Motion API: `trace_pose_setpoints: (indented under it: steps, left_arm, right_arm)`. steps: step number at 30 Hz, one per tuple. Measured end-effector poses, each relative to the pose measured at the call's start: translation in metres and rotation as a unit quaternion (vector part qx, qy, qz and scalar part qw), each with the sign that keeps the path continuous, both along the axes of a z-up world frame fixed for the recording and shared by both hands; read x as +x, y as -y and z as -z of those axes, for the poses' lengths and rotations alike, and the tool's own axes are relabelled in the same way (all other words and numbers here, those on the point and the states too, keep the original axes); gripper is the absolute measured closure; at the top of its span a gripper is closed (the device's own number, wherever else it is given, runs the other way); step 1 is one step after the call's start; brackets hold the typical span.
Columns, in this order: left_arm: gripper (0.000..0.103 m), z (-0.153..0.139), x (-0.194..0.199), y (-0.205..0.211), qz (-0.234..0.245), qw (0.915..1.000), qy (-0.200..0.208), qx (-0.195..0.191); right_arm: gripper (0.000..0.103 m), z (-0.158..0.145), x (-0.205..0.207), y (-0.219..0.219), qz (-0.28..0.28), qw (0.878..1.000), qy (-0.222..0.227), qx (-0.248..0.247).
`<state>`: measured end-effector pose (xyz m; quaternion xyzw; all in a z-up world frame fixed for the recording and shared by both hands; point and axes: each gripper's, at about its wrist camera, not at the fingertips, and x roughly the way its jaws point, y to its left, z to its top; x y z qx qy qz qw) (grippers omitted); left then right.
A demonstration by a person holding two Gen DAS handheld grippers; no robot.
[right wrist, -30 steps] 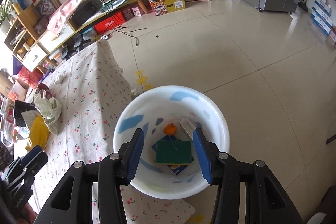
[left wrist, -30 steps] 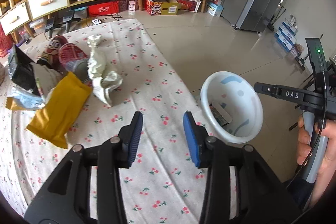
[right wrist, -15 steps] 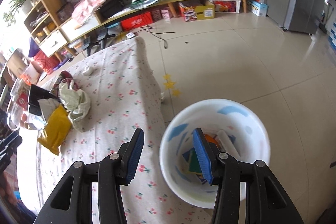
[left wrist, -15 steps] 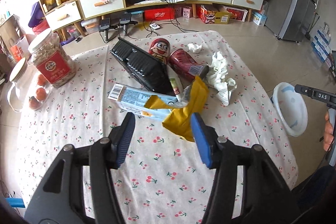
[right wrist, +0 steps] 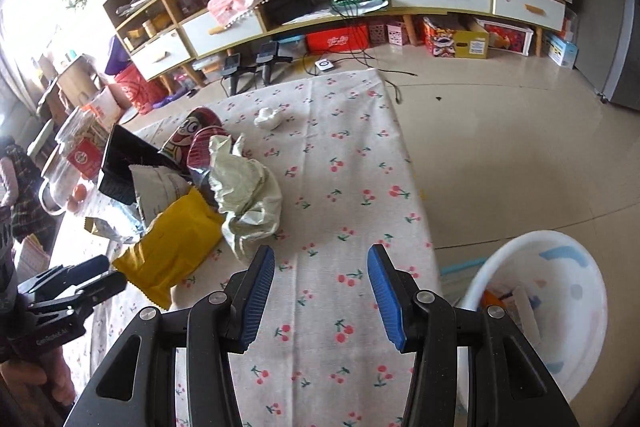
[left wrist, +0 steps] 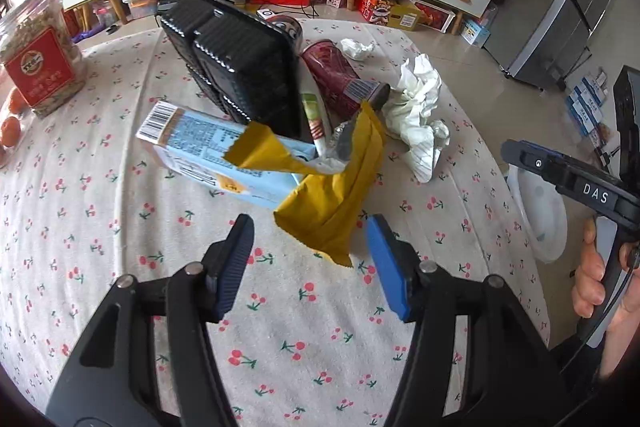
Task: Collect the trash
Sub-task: 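Grasp the yellow snack wrapper with the left tool while the right tool grasps crumpled white paper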
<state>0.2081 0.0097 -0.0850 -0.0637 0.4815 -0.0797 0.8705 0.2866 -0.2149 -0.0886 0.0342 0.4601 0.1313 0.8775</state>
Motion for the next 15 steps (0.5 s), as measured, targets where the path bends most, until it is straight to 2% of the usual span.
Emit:
trace_pose_setpoints:
  steps: [3, 4, 5, 7, 11, 15]
  left_arm:
    - [0.048, 0.006, 0.006, 0.0, 0.001, 0.9998, -0.006, -0.021]
    - [0.056, 0.008, 0.008, 0.0, 0.001, 0.9997, -0.009, -0.024]
    - [0.07, 0.01, 0.009, -0.001, 0.002, 0.9995, -0.011, -0.03]
    - [0.087, 0.011, 0.01, -0.002, 0.004, 0.9991, -0.014, -0.041]
    - [0.095, 0.005, 0.002, -0.001, 0.007, 0.9992, -0.009, -0.037]
    - [0.097, -0.003, -0.007, 0.001, 0.011, 0.9993, -0.005, -0.036]
  right_arm:
    - [0.053, 0.005, 0.003, -0.02, -0.021, 1.0, 0.005, -0.007]
    - [0.053, 0.007, 0.004, -0.025, -0.028, 1.0, 0.005, -0.007]
    - [0.053, 0.009, 0.005, -0.029, -0.032, 0.999, 0.006, -0.007]
    - [0.053, 0.013, 0.009, -0.035, -0.038, 0.999, 0.005, -0.007]
    - [0.053, 0.02, 0.016, -0.044, -0.04, 0.999, -0.003, -0.007]
    - [0.053, 0.024, 0.021, -0.052, -0.047, 0.999, -0.003, -0.011]
